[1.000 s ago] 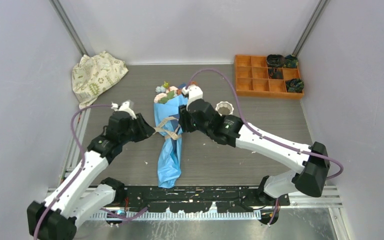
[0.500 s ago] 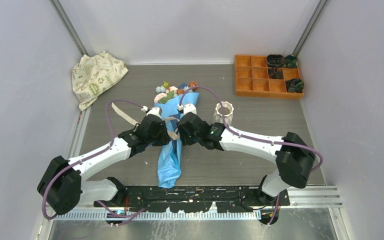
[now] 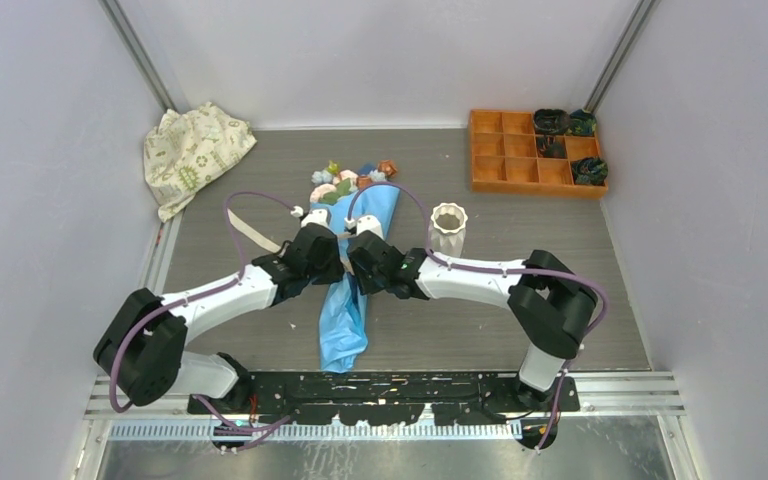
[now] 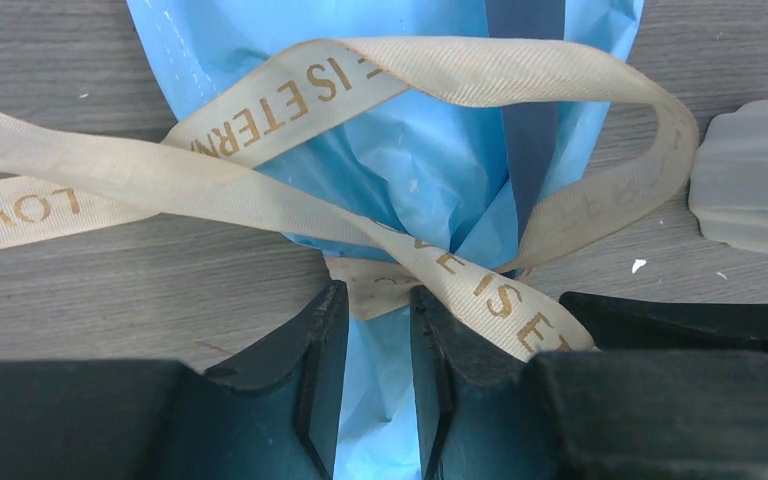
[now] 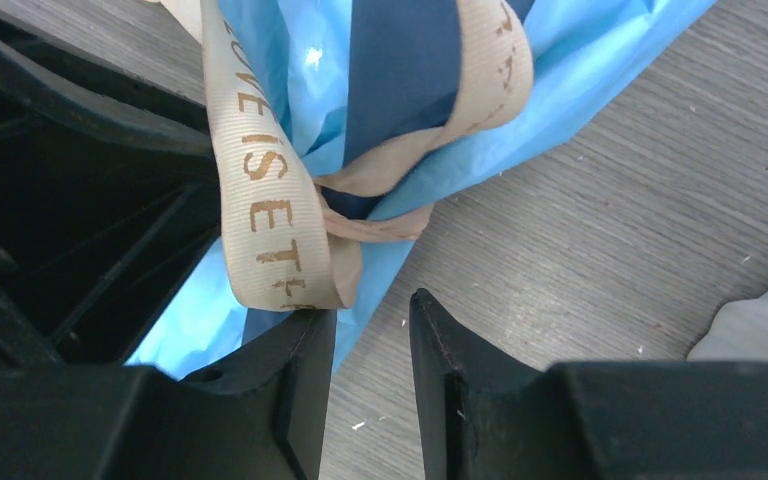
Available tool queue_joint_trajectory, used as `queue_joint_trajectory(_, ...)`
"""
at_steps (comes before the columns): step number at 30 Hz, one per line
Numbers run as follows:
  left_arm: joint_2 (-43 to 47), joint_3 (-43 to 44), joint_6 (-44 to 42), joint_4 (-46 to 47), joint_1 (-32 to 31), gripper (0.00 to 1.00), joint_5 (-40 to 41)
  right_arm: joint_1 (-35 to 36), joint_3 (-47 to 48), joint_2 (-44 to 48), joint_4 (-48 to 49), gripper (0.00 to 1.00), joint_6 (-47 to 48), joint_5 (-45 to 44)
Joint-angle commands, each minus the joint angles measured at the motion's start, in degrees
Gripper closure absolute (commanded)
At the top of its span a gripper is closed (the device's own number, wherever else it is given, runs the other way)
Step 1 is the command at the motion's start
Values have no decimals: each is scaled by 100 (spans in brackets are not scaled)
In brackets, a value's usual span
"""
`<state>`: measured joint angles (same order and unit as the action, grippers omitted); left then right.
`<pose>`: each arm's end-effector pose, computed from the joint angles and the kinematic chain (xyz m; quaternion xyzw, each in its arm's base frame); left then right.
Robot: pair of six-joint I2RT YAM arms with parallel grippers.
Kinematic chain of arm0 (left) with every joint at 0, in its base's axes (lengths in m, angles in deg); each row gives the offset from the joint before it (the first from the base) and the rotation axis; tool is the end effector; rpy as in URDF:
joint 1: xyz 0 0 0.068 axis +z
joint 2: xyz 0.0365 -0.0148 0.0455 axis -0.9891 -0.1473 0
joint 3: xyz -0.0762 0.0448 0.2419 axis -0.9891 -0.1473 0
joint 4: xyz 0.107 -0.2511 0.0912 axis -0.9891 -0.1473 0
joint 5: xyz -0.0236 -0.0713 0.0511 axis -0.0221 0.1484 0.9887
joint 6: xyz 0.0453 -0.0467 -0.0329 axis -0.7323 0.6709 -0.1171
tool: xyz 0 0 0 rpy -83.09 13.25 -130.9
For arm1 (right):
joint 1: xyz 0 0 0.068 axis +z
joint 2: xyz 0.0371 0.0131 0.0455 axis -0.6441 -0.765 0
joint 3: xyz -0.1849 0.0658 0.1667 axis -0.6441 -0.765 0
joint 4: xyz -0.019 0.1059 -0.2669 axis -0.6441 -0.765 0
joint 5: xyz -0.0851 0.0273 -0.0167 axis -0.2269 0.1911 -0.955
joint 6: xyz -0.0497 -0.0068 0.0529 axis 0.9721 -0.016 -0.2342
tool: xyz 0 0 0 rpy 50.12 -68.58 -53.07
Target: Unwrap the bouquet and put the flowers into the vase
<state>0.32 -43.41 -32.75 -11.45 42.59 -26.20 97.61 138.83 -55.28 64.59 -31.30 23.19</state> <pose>0.2502 -0.1851 0.1456 -0.0373 0.9215 -0.1545 0.3544 0.2251 0.3249 0.1470 -0.2147 0.9053 0.1395 0.3389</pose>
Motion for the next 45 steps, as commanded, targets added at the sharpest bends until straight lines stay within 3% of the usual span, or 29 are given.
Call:
queue_joint_trajectory(1, -41, 283, -108, 434, -10, 69, 55, -65, 329, -118, 484, 61, 123, -246)
queue_joint_trajectory(13, 3, 8, 30, 908, -11, 68, -368, -427, 679, -560, 606, 62, 327, -458)
queue_joint_trajectory(20, -604, 186, -94, 1138, -9, 68, 13, -445, 671, -630, 599, 63, 240, -236)
queue_joint_trajectory(30, -570, 673, -528, 856, -10, 67, 540, -445, 461, -770, 754, 64, -11, 84)
queue_joint_trajectory(45, -1219, 752, -727, 1169, -10, 66, 383, -446, 418, -776, 782, 64, -81, 248)
